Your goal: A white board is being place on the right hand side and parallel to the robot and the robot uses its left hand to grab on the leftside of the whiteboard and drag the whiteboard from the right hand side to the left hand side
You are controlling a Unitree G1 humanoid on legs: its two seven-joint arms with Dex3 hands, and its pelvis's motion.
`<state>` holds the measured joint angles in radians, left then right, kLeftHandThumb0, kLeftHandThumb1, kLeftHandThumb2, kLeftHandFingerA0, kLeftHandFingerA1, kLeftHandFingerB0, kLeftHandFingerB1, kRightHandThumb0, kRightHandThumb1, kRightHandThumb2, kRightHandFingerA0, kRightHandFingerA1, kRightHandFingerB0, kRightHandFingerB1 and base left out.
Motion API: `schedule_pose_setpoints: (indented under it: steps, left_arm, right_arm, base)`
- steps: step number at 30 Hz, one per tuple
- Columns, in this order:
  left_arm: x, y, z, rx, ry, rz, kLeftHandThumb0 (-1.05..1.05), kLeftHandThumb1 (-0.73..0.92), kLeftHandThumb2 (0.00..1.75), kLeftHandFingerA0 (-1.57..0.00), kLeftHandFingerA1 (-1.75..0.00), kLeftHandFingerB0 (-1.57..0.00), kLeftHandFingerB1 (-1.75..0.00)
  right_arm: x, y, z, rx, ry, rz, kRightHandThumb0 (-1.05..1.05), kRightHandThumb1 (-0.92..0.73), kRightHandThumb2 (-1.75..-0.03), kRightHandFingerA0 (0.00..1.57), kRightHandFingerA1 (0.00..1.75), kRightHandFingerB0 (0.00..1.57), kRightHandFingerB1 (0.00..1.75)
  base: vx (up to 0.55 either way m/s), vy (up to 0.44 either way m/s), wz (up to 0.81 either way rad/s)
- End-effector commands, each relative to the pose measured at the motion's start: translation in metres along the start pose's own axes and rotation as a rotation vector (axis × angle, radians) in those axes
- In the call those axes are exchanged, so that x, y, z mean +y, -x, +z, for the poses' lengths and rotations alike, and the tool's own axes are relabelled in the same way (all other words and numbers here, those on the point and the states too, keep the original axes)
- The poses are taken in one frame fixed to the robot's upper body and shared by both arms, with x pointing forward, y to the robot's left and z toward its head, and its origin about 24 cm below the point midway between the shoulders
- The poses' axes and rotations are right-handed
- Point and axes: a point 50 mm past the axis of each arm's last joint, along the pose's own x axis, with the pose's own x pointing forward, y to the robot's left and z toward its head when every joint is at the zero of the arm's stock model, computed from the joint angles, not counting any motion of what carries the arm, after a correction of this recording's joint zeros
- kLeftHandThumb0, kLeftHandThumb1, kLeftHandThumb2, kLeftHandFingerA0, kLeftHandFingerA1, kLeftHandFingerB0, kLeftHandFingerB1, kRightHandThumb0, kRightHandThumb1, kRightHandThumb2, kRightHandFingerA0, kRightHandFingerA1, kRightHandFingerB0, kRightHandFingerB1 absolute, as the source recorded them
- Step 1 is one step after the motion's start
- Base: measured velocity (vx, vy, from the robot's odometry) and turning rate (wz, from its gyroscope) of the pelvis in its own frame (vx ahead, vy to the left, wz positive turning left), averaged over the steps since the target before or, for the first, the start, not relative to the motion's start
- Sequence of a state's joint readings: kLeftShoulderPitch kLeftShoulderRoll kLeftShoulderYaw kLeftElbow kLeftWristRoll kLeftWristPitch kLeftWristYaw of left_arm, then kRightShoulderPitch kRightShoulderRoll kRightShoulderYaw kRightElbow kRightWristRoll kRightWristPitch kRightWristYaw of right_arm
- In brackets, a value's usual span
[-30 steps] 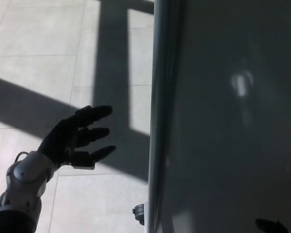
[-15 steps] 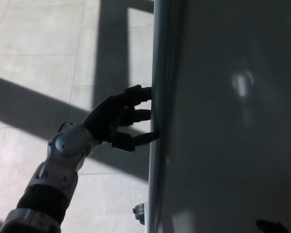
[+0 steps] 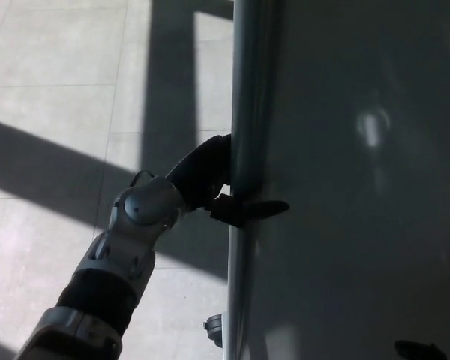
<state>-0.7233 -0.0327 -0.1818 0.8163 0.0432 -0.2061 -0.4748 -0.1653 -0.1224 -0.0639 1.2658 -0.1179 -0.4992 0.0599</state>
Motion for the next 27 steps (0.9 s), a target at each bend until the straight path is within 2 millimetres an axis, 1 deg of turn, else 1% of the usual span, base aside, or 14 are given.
schedule_pose_setpoints:
  steps: [1,3,5,7,8,9,11,16,17,19,20,22,23,27]
  left_arm:
    - [-0.001,-0.011,0.01,0.013,-0.03,-0.014,-0.73,0.43,0.78,-0.2,-0.42,-0.04,-0.28]
    - [-0.001,-0.013,0.013,0.009,-0.032,-0.02,-0.72,0.42,0.77,-0.2,-0.42,-0.07,-0.28]
    - [-0.003,-0.016,0.016,-0.001,-0.017,-0.031,-0.7,0.42,0.76,-0.22,-0.43,-0.06,-0.32]
    - [-0.004,-0.017,0.016,-0.008,-0.018,-0.018,-0.57,0.52,0.56,-0.52,-0.39,-0.23,-0.32]
    - [-0.004,-0.017,0.016,-0.012,-0.023,-0.006,-0.57,0.52,0.56,-0.52,-0.39,-0.23,-0.32]
    - [-0.005,-0.017,0.015,-0.018,-0.024,0.019,-0.5,0.54,0.57,-0.85,-0.46,-0.4,-0.35]
    - [-0.005,-0.017,0.014,-0.02,-0.034,0.059,-0.27,0.72,0.62,-1.07,-0.51,-0.77,-0.43]
    - [-0.002,-0.013,0.006,-0.006,-0.003,0.129,-0.12,0.72,0.66,-1.06,-0.66,-0.9,-0.51]
    - [0.0,-0.012,0.005,-0.006,-0.006,0.14,-0.1,0.69,0.74,-1.04,-0.71,-0.92,-0.53]
    - [0.004,-0.009,0.002,-0.007,-0.015,0.156,-0.11,0.68,0.75,-1.02,-0.71,-0.91,-0.52]
    - [0.005,-0.008,0.002,-0.01,-0.021,0.161,-0.13,0.67,0.74,-1.02,-0.69,-0.91,-0.5]
    - [0.008,-0.006,0.001,-0.01,-0.022,0.168,-0.15,0.68,0.69,-1.02,-0.68,-0.89,-0.52]
    - [0.01,-0.005,0.001,-0.012,-0.026,0.171,-0.16,0.68,0.66,-1.02,-0.67,-0.9,-0.5]
    - [0.018,-0.001,-0.002,-0.008,-0.005,0.19,-0.17,0.66,0.66,-1.04,-0.68,-0.91,-0.51]
  right_arm:
    - [-0.001,0.001,-0.002,0.007,-0.011,0.009,-1.05,-0.62,-0.6,0.13,1.29,0.0,0.72]
    - [-0.001,0.001,-0.002,0.009,0.006,0.007,-1.05,-0.63,-0.6,0.02,1.36,0.0,0.62]
    - [-0.001,0.001,-0.001,0.004,0.014,0.004,-1.05,-0.6,-0.64,0.19,1.24,0.0,0.73]
    - [-0.001,0.001,-0.001,0.001,0.011,0.003,-1.05,-0.61,-0.65,0.64,1.11,0.0,0.66]
    - [-0.001,0.001,-0.001,0.002,0.013,0.003,-1.05,-0.61,-0.65,0.64,1.11,0.0,0.66]
    - [-0.001,0.001,-0.001,0.0,0.006,0.005,-1.05,-0.6,-0.65,0.55,1.12,0.0,0.66]
    - [-0.002,0.001,-0.002,0.002,0.006,0.002,-1.05,-0.6,-0.67,0.25,1.22,0.0,0.73]
    - [-0.004,0.001,-0.002,0.006,0.027,-0.004,-1.05,-0.59,-0.68,0.44,1.21,0.0,0.7]
    - [-0.003,0.001,-0.002,0.006,0.026,-0.003,-1.05,-0.62,-0.61,0.14,1.25,0.0,0.73]
    - [-0.002,0.001,-0.001,0.004,0.02,-0.003,-1.05,-0.64,-0.6,0.13,1.28,0.0,0.75]
    - [-0.002,0.001,-0.001,0.001,0.022,-0.003,-1.05,-0.59,-0.69,0.4,1.22,0.0,0.76]
    - [-0.002,0.001,-0.001,0.003,0.016,0.0,-1.05,-0.61,-0.64,0.6,1.09,0.0,0.67]
    - [-0.002,0.0,0.0,0.003,0.013,0.0,-1.05,-0.59,-0.66,0.23,1.27,0.0,0.74]
    - [-0.002,0.0,0.0,-0.001,0.01,0.005,-1.05,-0.6,-0.64,0.55,1.13,0.0,0.66]
  base:
    - [0.0,0.0,0.0]
    - [0.0,0.0,0.0]
    - [0.0,0.0,0.0]
    - [0.0,0.0,0.0]
    - [0.0,0.0,0.0]
    - [0.0,0.0,0.0]
    - [0.0,0.0,0.0]
    - [0.0,0.0,0.0]
    - [0.0,0.0,0.0]
    - [0.0,0.0,0.0]
    - [0.0,0.0,0.0]
    - [0.0,0.0,0.0]
    - [0.0,0.0,0.0]
    - [0.0,0.0,0.0]
